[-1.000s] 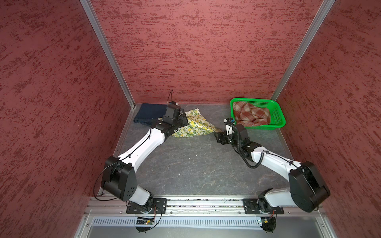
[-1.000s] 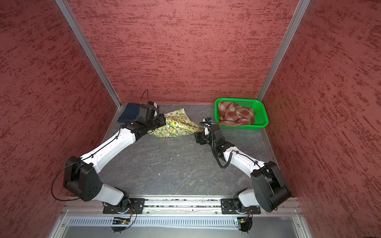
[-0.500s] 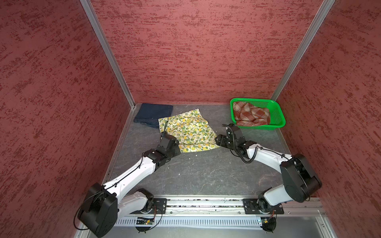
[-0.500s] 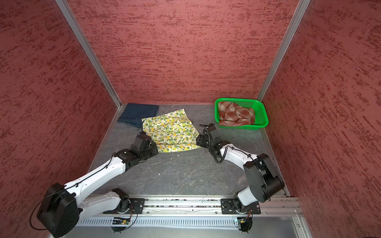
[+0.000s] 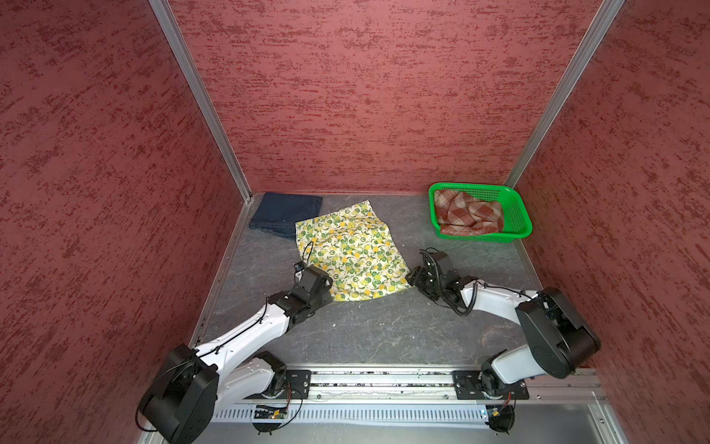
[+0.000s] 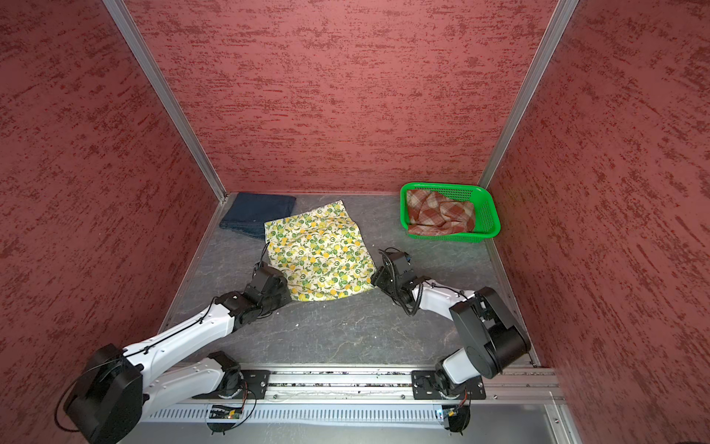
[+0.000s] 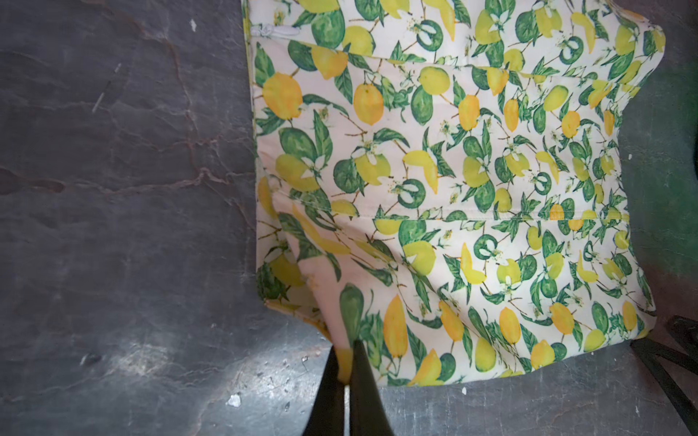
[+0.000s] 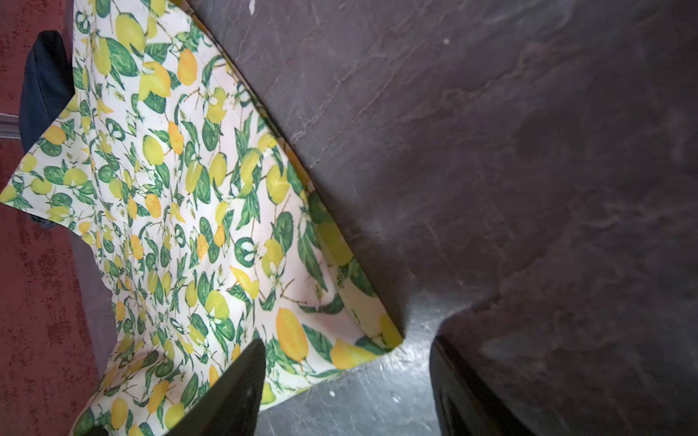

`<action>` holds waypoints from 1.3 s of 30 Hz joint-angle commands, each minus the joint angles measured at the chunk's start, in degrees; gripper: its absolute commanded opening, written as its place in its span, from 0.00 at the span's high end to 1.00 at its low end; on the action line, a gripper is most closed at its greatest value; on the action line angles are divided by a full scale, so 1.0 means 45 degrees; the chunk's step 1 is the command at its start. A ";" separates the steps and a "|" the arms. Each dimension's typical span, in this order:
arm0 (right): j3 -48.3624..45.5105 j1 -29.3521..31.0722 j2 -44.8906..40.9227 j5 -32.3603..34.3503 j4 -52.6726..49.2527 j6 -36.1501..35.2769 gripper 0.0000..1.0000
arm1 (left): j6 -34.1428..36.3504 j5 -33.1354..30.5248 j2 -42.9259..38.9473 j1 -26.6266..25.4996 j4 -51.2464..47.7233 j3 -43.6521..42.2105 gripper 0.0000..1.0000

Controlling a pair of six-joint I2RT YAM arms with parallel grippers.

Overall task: Fold and stack the skirts
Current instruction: 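Pull the lemon-print skirt toward the robot with both grippers, laying it flat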

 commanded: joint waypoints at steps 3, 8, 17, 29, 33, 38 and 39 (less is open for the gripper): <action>-0.0310 -0.0010 0.0825 0.0098 0.0692 0.0417 0.39 | -0.0127 -0.0259 -0.0178 -0.0050 0.0201 -0.0184 1.00; -0.0298 -0.0009 0.1277 0.0460 0.0882 -0.0042 0.71 | -0.0115 -0.0279 -0.0380 -0.0068 0.0060 -0.0252 1.00; -0.0288 -0.0009 -0.0642 0.1683 -0.0935 -0.0744 1.00 | -0.0073 -0.0194 -0.0640 -0.0044 -0.0021 -0.0242 1.00; -0.2127 0.0122 -0.5898 0.2423 -0.4504 -0.0518 1.00 | -0.0751 -0.0165 -0.1462 -0.1136 -0.0951 -0.0827 1.00; -0.2169 0.0147 -0.7377 0.2539 -0.5732 -0.1009 0.64 | -0.1519 -0.0365 -0.2599 -0.1871 -0.1967 -0.1237 0.97; -0.1032 0.0166 -0.7973 0.3151 -0.6519 -0.2098 0.28 | -0.1683 -0.0848 -0.4574 -0.2221 -0.3541 -0.0705 0.26; -0.0708 0.0148 -0.7798 0.3169 -0.6448 -0.2398 0.26 | -0.1659 -0.1053 -0.4856 -0.2185 -0.3914 -0.0466 0.21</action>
